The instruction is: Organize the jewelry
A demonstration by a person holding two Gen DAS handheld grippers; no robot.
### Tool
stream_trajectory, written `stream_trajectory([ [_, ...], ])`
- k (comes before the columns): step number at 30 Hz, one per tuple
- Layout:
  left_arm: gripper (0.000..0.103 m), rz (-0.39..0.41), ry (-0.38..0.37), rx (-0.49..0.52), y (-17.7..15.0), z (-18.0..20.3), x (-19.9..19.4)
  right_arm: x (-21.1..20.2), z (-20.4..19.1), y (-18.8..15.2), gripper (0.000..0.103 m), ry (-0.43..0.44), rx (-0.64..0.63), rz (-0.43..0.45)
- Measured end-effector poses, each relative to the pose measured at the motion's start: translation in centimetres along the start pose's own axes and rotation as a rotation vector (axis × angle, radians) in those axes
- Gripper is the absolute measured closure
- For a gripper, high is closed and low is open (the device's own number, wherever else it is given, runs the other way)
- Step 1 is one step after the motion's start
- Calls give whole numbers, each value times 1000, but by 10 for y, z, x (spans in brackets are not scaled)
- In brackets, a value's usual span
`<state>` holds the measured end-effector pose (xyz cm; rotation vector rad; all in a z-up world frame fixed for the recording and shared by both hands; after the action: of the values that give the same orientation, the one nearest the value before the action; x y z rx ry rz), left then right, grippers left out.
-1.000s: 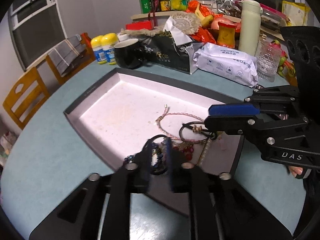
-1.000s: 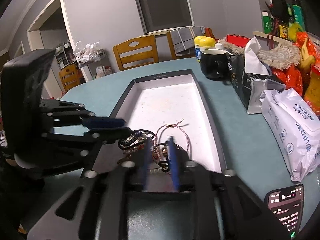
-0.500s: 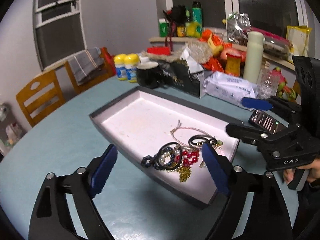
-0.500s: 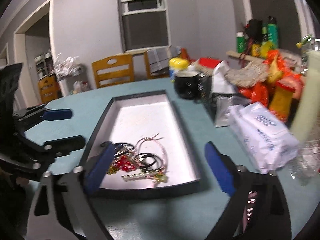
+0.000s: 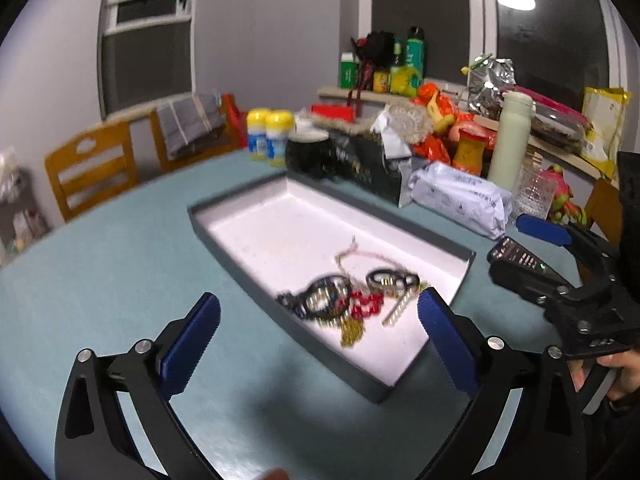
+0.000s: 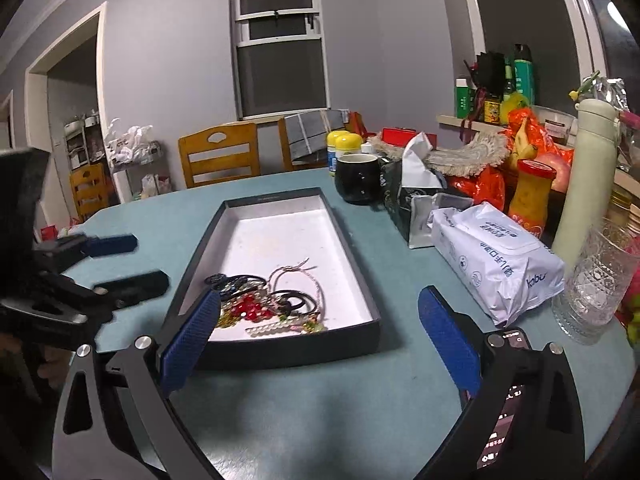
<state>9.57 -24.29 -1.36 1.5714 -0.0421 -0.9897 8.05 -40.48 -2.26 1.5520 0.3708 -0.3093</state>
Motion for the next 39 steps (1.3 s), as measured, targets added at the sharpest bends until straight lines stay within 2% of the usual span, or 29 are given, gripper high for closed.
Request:
stream_trajectory([
  [3,3,-11,0,-35,-9,-4,5,-3,-4,0,5,5,-12,10],
  [12,3,38,67,-42,-12,-12,-2,-2,-16,-1,5,35,-52,5],
  [20,3,104,128,-101,-9,-27,-17,-2,-26,-3,5,91,-85,-4],
  [39,3,116,145,-85,-8,-25,-20,-6,-31,-1,5,118,-98,15],
])
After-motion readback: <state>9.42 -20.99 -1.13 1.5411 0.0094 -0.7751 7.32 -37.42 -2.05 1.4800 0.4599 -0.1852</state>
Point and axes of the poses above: each gripper's, at about its wrist camera, not at the fingertips, and x roughly the way its jaws point, z to its right, y to its top, the point moved 9 cm from there along x, roughly the way its jaws point, and after that the axes turned 6 degrees about -y, right-handed, at the moved point
